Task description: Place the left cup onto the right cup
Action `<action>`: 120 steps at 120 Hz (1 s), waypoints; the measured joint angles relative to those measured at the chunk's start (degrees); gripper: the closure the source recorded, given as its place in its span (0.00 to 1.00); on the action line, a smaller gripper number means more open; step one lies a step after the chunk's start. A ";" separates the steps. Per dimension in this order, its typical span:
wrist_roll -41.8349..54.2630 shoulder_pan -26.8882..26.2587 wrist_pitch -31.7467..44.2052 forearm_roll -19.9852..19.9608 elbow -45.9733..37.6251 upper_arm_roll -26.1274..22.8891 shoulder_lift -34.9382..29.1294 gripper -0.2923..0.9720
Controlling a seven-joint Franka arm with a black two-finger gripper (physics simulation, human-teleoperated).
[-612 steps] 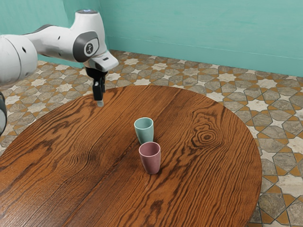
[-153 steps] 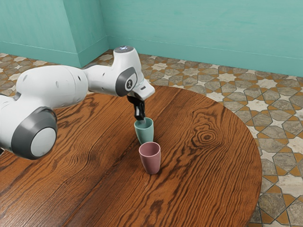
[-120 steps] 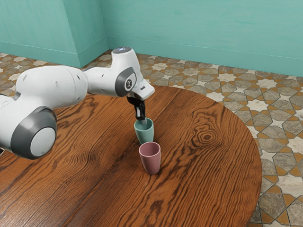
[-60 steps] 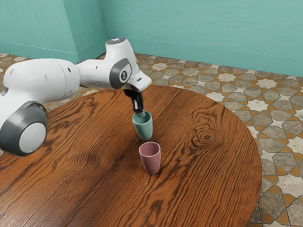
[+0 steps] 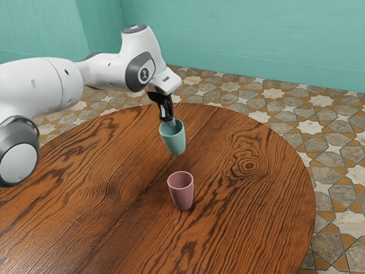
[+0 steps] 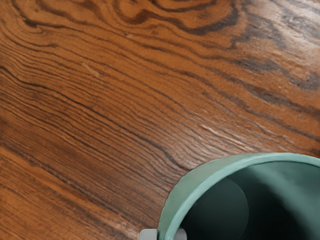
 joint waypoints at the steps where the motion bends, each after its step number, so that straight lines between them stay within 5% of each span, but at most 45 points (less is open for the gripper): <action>1: -0.02 -0.04 -0.01 0.01 0.00 0.00 -0.07 0.85; 120: -4.87 -4.61 0.65 -3.05 -5.83 -0.09 -7.29 0.85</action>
